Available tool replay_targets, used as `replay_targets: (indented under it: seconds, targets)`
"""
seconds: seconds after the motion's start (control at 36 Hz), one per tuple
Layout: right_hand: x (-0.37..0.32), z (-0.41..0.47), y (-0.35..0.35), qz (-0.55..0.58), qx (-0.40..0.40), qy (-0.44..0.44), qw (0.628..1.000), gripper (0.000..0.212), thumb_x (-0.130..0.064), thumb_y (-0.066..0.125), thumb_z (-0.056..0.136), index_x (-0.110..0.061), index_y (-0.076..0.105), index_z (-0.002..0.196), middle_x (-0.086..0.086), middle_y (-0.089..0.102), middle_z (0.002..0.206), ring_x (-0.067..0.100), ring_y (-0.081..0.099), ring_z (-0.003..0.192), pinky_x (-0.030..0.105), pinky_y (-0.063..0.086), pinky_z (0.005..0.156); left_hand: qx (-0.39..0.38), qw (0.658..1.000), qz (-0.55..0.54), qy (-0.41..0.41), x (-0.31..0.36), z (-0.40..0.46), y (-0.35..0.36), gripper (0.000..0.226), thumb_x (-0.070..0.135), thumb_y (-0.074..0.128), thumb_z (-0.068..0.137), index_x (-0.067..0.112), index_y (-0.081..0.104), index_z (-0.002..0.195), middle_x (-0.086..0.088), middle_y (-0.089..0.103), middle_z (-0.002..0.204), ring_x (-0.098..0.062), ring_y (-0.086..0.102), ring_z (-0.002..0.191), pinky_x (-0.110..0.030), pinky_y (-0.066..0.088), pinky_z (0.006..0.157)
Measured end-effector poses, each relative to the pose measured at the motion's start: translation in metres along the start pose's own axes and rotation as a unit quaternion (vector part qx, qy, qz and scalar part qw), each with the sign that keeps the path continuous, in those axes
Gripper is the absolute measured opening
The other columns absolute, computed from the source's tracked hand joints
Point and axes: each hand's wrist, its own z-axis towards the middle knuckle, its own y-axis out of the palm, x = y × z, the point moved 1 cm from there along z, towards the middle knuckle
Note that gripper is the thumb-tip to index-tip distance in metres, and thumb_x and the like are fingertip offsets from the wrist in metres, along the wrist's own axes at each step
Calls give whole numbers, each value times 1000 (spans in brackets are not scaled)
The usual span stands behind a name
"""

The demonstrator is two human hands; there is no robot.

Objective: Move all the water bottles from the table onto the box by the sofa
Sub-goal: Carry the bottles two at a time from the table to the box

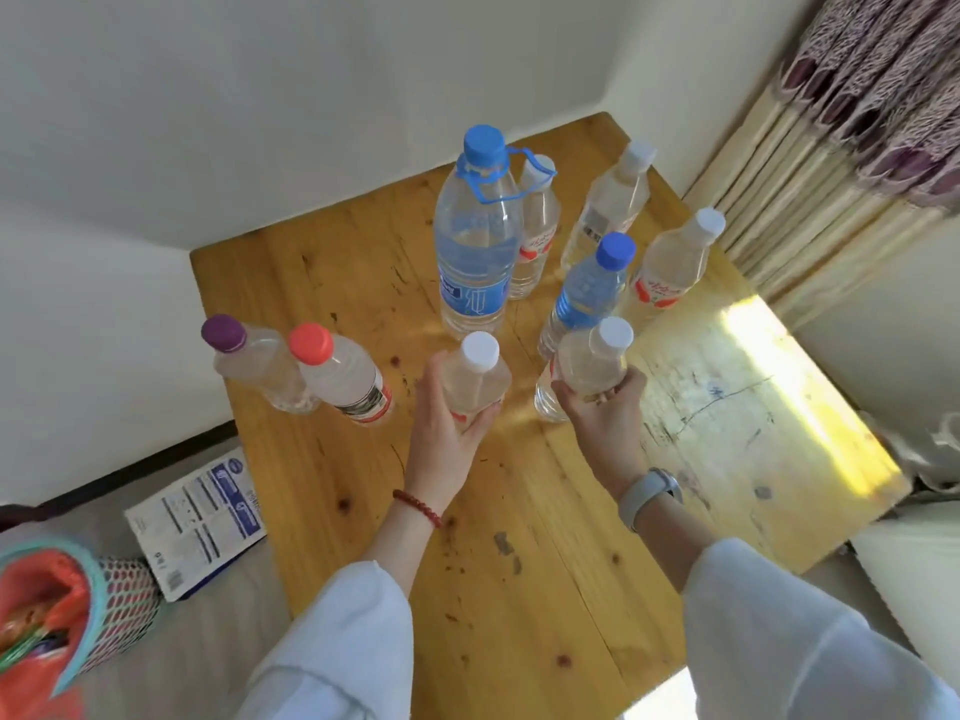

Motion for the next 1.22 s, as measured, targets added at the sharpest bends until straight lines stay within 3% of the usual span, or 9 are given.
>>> replay_targets:
  seconds: [0.22, 0.33, 0.44, 0.58, 0.78, 0.89, 0.97, 1.11, 1.22]
  targets:
    - [16, -34, -35, 31, -10, 19, 999, 53, -31, 72, 74, -19, 38, 113, -17, 49, 100, 0, 54, 91, 16, 44, 71, -41, 998, -40, -4, 22, -32, 0, 75, 54, 65, 72, 24, 31, 133, -1, 44, 129, -11, 46, 116, -19, 46, 86]
    - [30, -65, -60, 42, -7, 21, 999, 50, -35, 71, 73, -31, 37, 110, -20, 51, 102, 3, 55, 95, 19, 45, 74, -54, 996, -68, 16, 42, -51, 4, 64, 60, 55, 76, 39, 30, 131, 13, 44, 129, -5, 46, 118, -9, 43, 85]
    - [39, -97, -89, 73, 8, 29, 997, 51, -42, 75, 68, -39, 41, 106, -15, 57, 106, 5, 58, 96, 25, 49, 77, -65, 994, -92, 11, 62, -69, 17, 66, 56, 54, 79, 35, 27, 135, 20, 42, 131, -3, 46, 120, -20, 46, 92]
    - [51, -129, -139, 76, 59, 19, 995, 46, -40, 70, 73, -25, 46, 109, -14, 59, 97, -3, 60, 84, 17, 48, 70, -135, 986, -94, 32, 95, -92, 46, 59, 67, 48, 77, 56, 19, 127, 45, 37, 121, 14, 45, 113, -4, 41, 84]
    - [70, -186, -236, -6, 159, -19, 987, 50, -49, 65, 75, -28, 43, 114, -19, 54, 93, -13, 51, 75, 4, 39, 62, -249, 963, -65, 83, 149, -152, 116, 63, 72, 48, 72, 50, 27, 128, 23, 47, 126, 10, 48, 109, 1, 38, 77]
    - [98, -239, -309, -19, 218, 5, 976, 56, -62, 58, 71, -24, 45, 111, -11, 57, 91, 3, 56, 76, 20, 46, 64, -330, 935, -39, 122, 183, -214, 168, 81, 69, 50, 69, 33, 25, 137, 7, 45, 135, -8, 48, 117, -22, 42, 88]
    - [128, -292, -368, -15, 266, 38, 963, 61, -74, 55, 66, -32, 42, 107, -15, 57, 88, 5, 58, 77, 24, 46, 62, -390, 908, -40, 146, 214, -277, 211, 83, 69, 51, 68, 33, 24, 138, 18, 43, 125, -2, 45, 112, -21, 38, 88]
    - [185, -396, -466, -26, 354, 112, 928, 58, -80, 49, 58, -41, 39, 100, -17, 60, 84, -2, 58, 71, 13, 38, 53, -487, 851, -56, 190, 264, -404, 284, 74, 60, 58, 75, 30, 28, 136, 7, 55, 117, -9, 58, 99, -10, 43, 74]
    - [231, -481, -535, -10, 427, 175, 887, 55, -76, 51, 58, -40, 42, 98, -10, 64, 89, 14, 62, 80, 33, 49, 66, -561, 796, -68, 214, 301, -508, 333, 74, 52, 57, 75, 24, 28, 137, 7, 56, 115, -3, 59, 95, -14, 48, 78]
